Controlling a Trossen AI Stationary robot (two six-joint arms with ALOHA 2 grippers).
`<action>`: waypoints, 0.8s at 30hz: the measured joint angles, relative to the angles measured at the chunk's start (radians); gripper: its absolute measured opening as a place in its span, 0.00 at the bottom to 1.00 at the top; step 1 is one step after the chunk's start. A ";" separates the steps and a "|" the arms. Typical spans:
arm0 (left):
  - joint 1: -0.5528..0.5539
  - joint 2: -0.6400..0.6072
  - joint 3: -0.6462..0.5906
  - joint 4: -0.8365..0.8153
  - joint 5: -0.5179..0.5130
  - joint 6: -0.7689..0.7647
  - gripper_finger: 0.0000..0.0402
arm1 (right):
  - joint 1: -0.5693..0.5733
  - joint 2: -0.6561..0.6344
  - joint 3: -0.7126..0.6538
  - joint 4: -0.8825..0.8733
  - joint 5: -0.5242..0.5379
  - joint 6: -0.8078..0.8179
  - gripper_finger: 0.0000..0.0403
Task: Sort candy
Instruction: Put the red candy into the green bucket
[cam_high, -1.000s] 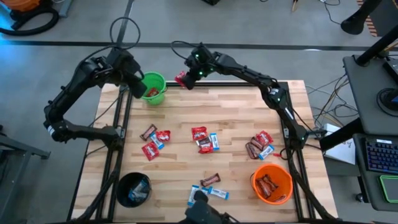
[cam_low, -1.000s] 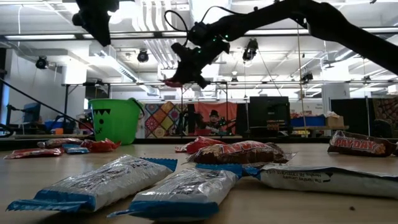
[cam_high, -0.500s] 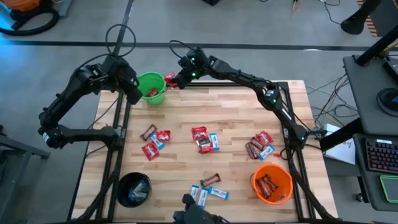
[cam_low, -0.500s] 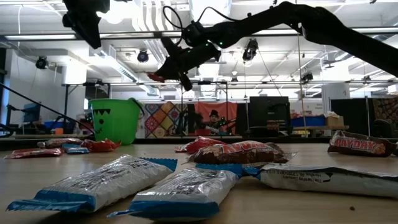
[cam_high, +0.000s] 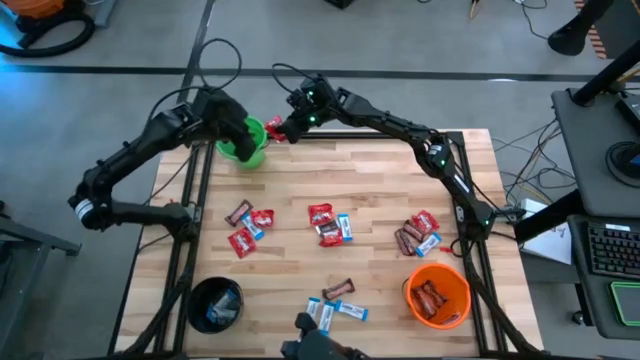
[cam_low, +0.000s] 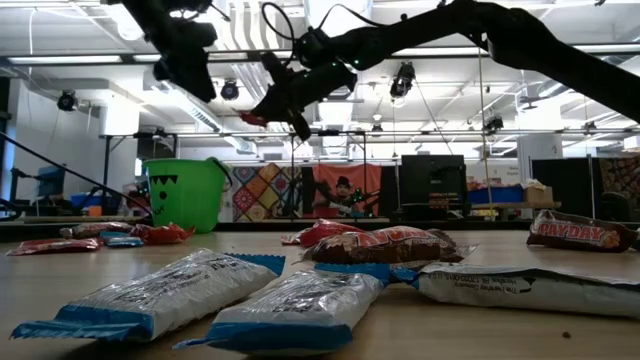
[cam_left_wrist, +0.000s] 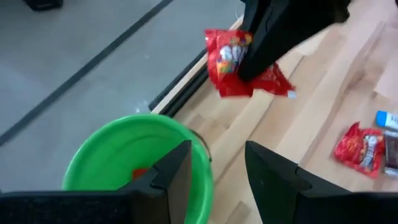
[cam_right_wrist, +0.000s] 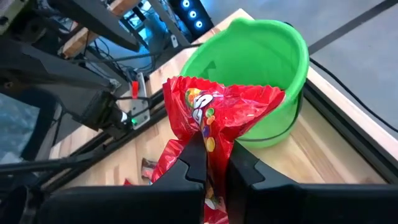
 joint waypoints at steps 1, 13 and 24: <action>0.000 0.010 0.000 0.015 0.010 -0.011 0.33 | 0.000 -0.001 0.000 -0.002 0.001 -0.008 0.03; 0.006 0.152 0.120 0.088 0.037 -0.058 0.33 | 0.000 -0.017 0.000 -0.030 0.001 -0.128 0.03; 0.049 0.233 0.157 0.081 0.063 -0.051 0.33 | -0.001 -0.027 0.000 -0.033 0.003 -0.198 0.03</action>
